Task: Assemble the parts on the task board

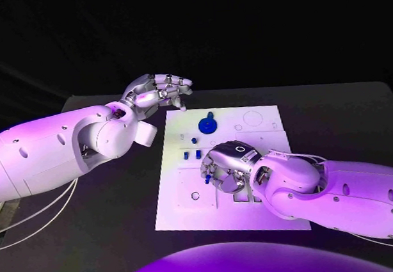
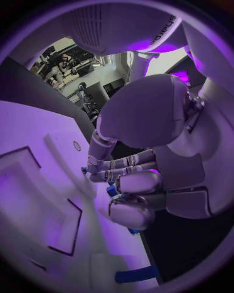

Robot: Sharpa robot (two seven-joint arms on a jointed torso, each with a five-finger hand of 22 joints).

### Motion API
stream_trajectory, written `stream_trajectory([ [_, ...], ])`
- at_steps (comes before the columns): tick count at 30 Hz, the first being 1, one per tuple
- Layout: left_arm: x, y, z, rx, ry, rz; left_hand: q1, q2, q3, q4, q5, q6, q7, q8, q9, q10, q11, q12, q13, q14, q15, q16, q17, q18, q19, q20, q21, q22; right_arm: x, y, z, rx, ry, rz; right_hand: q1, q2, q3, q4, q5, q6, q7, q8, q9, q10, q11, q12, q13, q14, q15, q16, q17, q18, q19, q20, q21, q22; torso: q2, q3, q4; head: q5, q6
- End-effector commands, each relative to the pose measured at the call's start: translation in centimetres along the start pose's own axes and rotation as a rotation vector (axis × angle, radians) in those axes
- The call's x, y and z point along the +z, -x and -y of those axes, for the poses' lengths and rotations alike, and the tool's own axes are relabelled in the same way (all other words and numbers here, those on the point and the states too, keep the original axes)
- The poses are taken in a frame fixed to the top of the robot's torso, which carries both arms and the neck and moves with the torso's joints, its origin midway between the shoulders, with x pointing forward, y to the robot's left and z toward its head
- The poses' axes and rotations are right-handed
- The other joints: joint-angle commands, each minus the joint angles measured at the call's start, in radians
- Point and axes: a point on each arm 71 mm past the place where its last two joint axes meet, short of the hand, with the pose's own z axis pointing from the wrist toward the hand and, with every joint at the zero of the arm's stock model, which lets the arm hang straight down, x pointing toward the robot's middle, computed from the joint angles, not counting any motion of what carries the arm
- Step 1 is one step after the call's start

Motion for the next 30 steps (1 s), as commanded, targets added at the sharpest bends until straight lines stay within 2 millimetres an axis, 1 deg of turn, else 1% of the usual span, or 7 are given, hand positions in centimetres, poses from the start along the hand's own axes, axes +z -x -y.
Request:
stream_trajectory([
  [1,0.03,-0.27,0.10,-0.006,-0.006,-0.021,0.004,0.003,-0.006,-0.001,-0.003,-0.005,0.000,0.004,0.001,-0.007,-0.001,-0.003,-0.001,-0.005,0.001,-0.004,-0.001,0.013,-0.001,0.005,-0.006,-0.001,0.06,-0.29,0.00,-0.018,-0.004,-0.023,0.004,0.014,0.008,0.000,0.007,0.004,0.001,0.002,0.001,0.015,-0.010,0.004,0.001,0.035,-0.007,0.002,-0.001,-0.010,-0.002,-0.003,-0.002,-0.001,0.000,0.0003,-0.0002,0.001,0.000],
  [13,-0.01,-0.28,0.12,-0.007,-0.006,-0.023,0.004,0.003,-0.006,-0.001,-0.003,-0.005,0.000,0.004,0.001,-0.007,-0.001,-0.003,-0.001,-0.005,0.001,-0.004,-0.001,0.013,-0.001,0.005,-0.006,-0.001,0.36,-0.72,0.13,-0.042,-0.022,-0.053,0.003,0.014,0.008,0.000,0.007,0.003,0.002,0.002,0.001,0.014,-0.009,0.004,0.001,0.035,-0.006,0.002,-0.003,-0.010,-0.003,-0.003,-0.003,-0.002,0.000,-0.0003,0.0005,0.002,0.000],
  [18,-0.03,-0.27,0.12,-0.007,-0.006,-0.023,0.004,0.003,-0.008,-0.001,-0.003,-0.007,0.000,0.006,0.002,-0.010,-0.001,-0.002,-0.001,-0.004,0.002,-0.003,-0.001,0.013,0.000,0.006,-0.007,-0.002,0.39,-0.90,0.02,-0.046,-0.016,-0.070,0.003,0.013,0.008,0.000,0.007,0.002,0.002,0.002,0.001,0.014,-0.009,0.003,0.002,0.035,-0.006,0.001,-0.004,-0.010,-0.004,-0.003,-0.004,-0.004,0.000,-0.0006,-0.0006,0.003,0.000],
  [27,-0.03,-0.25,0.12,-0.007,-0.005,-0.024,0.004,0.003,-0.008,-0.001,-0.003,-0.007,0.000,0.006,0.002,-0.010,-0.001,-0.002,-0.001,-0.004,0.002,-0.003,-0.001,0.013,0.000,0.006,-0.007,-0.002,0.24,-1.10,-0.27,-0.038,0.004,-0.093,-0.008,0.003,-0.002,0.000,0.003,-0.002,0.004,0.005,0.006,0.011,-0.008,0.001,0.003,0.035,-0.004,0.003,-0.006,-0.010,-0.006,-0.001,-0.005,-0.003,-0.001,-0.0003,-0.0005,0.004,0.000],
  [30,-0.04,-0.23,0.12,-0.007,-0.005,-0.023,0.004,0.003,-0.008,-0.001,-0.003,-0.007,0.000,0.006,0.002,-0.010,-0.001,-0.002,-0.001,-0.004,0.002,-0.003,-0.001,0.013,0.000,0.006,-0.007,-0.002,0.15,-1.12,-0.25,-0.035,0.004,-0.097,-0.016,-0.001,-0.019,0.002,0.001,-0.004,0.004,0.009,0.011,0.009,-0.008,0.000,0.004,0.034,-0.004,0.005,-0.008,-0.009,-0.007,0.000,-0.006,-0.003,-0.001,-0.0003,-0.0003,0.004,0.000],
])
